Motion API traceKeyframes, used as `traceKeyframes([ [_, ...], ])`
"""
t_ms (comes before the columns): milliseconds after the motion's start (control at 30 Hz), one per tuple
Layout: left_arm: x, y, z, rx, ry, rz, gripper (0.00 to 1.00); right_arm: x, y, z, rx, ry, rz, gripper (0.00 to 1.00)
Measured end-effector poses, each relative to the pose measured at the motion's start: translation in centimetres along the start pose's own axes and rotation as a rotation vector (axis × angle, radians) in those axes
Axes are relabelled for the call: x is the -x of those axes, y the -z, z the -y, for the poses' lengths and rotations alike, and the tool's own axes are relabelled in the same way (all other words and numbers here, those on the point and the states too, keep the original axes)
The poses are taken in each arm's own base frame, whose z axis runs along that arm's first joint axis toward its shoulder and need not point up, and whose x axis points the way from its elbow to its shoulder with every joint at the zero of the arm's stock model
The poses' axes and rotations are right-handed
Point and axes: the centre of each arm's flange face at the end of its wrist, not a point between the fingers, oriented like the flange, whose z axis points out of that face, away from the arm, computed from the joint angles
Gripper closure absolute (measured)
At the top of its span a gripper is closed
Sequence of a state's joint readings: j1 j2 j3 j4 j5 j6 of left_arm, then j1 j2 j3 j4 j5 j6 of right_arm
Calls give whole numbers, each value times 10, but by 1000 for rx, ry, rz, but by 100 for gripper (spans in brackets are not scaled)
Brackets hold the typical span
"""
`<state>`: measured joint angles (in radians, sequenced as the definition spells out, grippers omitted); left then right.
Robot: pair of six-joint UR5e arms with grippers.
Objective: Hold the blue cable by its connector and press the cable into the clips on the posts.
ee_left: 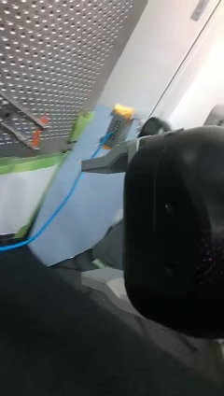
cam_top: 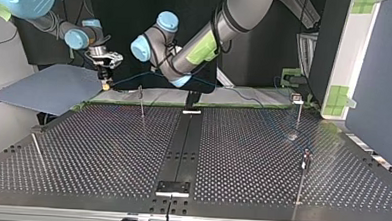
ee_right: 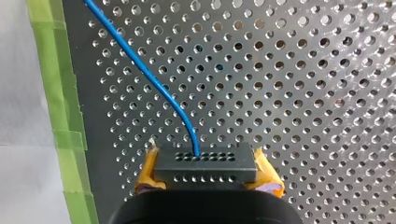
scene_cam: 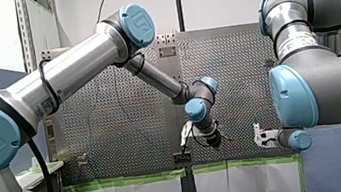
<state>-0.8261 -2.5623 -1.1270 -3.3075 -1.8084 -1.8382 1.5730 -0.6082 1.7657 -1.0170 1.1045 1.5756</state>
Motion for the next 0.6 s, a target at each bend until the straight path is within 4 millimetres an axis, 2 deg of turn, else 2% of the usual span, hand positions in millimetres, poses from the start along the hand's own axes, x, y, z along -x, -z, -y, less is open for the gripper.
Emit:
traceKeyframes([
  [133, 2, 3, 4, -31, 34, -34, 0, 3, 5, 2, 0, 0, -4, 100],
  [333, 9, 3, -5, -33, 94, -77, 0, 5, 10, 3, -2, 0, -15, 100],
  [600, 33, 3, -21, -3, 191, -97, 0, 6, 13, 7, -17, -4, -44, 100],
])
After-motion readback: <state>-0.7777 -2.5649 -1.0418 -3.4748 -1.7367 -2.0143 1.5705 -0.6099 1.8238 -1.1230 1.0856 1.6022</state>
